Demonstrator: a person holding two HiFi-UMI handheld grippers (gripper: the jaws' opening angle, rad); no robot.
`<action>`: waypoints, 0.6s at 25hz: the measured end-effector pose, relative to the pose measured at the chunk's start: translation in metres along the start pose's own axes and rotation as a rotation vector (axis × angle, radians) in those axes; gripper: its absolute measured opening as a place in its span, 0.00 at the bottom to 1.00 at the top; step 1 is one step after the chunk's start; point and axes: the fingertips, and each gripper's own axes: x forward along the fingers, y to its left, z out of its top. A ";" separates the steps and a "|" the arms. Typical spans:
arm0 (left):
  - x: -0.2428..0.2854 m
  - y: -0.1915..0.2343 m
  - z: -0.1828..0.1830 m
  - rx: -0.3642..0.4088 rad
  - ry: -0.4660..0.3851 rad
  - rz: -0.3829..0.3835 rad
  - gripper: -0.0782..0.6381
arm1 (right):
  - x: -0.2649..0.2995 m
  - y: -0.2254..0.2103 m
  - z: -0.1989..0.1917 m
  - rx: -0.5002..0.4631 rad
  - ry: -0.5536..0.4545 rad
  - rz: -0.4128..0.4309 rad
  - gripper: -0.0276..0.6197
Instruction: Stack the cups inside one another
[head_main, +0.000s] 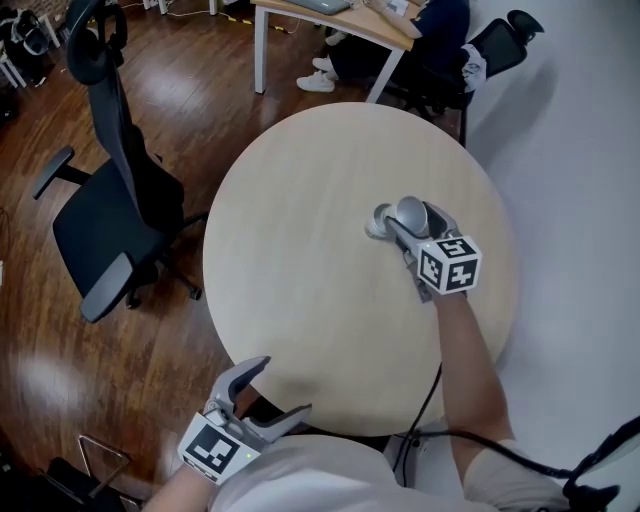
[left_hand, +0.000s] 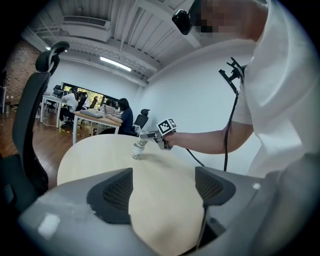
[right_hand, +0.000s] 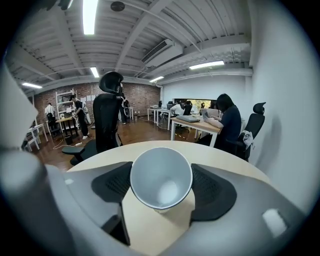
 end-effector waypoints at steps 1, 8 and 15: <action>-0.002 0.002 -0.001 -0.004 -0.001 0.005 0.68 | 0.004 0.001 -0.003 0.003 0.006 0.003 0.61; -0.010 0.006 -0.004 -0.011 -0.006 0.014 0.68 | 0.012 0.003 -0.017 0.042 0.022 0.019 0.71; -0.008 0.005 -0.003 -0.004 -0.014 0.004 0.68 | -0.008 0.010 -0.011 0.013 0.017 0.009 0.71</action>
